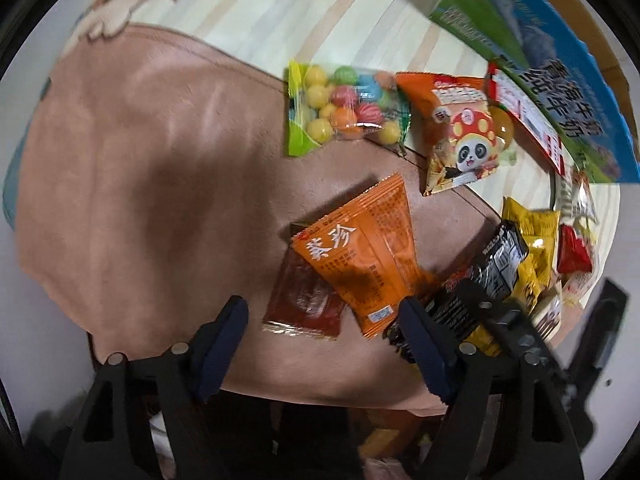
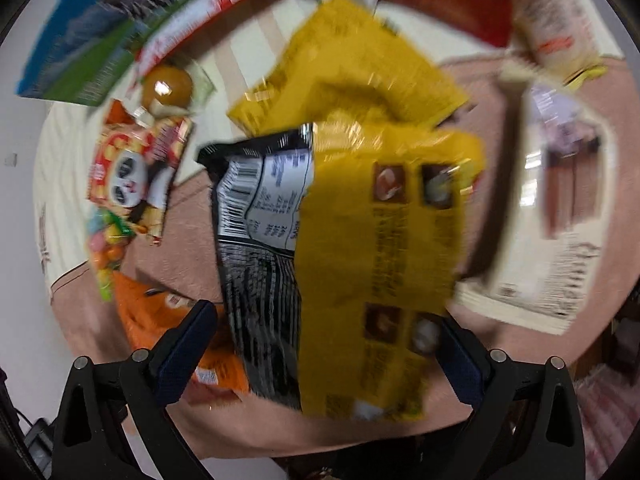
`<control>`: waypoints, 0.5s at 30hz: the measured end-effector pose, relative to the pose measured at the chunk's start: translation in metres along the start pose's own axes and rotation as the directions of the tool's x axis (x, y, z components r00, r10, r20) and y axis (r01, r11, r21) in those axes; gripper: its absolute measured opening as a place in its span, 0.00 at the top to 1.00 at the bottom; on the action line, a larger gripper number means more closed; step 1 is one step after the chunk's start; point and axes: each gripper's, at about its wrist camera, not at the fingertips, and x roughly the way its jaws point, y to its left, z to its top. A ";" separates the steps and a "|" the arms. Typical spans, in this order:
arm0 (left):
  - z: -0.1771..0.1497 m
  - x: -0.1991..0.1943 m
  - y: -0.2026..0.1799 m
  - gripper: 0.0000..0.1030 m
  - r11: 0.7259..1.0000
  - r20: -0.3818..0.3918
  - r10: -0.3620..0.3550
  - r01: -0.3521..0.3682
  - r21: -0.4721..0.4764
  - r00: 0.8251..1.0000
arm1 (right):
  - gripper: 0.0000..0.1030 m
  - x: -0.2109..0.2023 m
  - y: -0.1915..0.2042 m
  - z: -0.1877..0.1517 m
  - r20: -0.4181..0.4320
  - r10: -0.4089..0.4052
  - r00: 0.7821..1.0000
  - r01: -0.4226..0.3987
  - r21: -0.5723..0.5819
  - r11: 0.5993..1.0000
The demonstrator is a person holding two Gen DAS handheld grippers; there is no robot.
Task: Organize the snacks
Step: 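Grasp the orange packet with left tool while right tool grasps black-yellow bag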
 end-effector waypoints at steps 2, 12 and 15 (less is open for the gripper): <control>0.005 0.008 -0.003 0.26 0.999 -0.030 -0.032 0.031 -0.035 0.999 | 0.08 0.014 0.002 0.001 -0.003 -0.023 1.000 0.023 -0.022 0.999; 0.029 0.065 -0.037 0.55 0.973 -0.100 -0.184 0.166 -0.161 0.978 | 0.17 0.017 -0.011 -0.002 0.005 -0.032 0.999 0.032 -0.136 0.990; 0.031 0.058 -0.058 0.60 0.988 -0.038 -0.147 0.145 -0.045 0.988 | 0.17 0.010 -0.010 0.000 -0.004 -0.039 0.999 0.038 -0.159 0.987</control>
